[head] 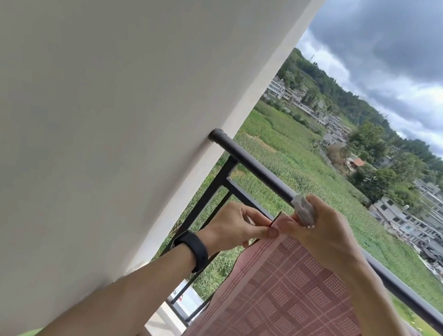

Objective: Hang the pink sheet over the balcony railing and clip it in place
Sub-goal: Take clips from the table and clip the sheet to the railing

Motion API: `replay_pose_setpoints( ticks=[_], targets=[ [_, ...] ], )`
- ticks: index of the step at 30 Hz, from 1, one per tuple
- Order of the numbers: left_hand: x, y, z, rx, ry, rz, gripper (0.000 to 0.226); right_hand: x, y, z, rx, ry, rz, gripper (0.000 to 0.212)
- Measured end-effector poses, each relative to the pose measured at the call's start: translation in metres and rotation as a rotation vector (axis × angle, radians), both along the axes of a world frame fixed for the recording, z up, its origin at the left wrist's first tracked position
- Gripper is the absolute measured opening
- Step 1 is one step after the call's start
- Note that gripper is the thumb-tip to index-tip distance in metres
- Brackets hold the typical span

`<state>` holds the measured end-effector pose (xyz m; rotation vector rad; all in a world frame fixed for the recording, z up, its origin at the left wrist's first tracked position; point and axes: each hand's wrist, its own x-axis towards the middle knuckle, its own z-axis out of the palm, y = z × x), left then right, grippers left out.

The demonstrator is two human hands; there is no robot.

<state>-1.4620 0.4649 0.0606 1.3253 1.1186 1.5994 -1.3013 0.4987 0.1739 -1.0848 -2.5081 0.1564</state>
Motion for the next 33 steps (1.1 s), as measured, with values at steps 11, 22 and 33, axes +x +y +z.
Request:
replay_pose_setpoints(
  ticks=[11, 22, 33],
  targets=[
    [0.007, 0.011, -0.005, -0.026, 0.015, -0.053, 0.031, 0.0, 0.017, 0.0, -0.161, -0.049, -0.013, 0.02],
    [0.028, 0.014, -0.013, 0.037, -0.113, 0.058, 0.02, 0.002, 0.019, 0.021, -0.2, 0.015, 0.058, 0.023],
    [0.033, 0.015, -0.015, -0.01, -0.142, 0.022, 0.026, 0.003, 0.019, 0.033, -0.241, 0.199, 0.085, 0.038]
  ],
)
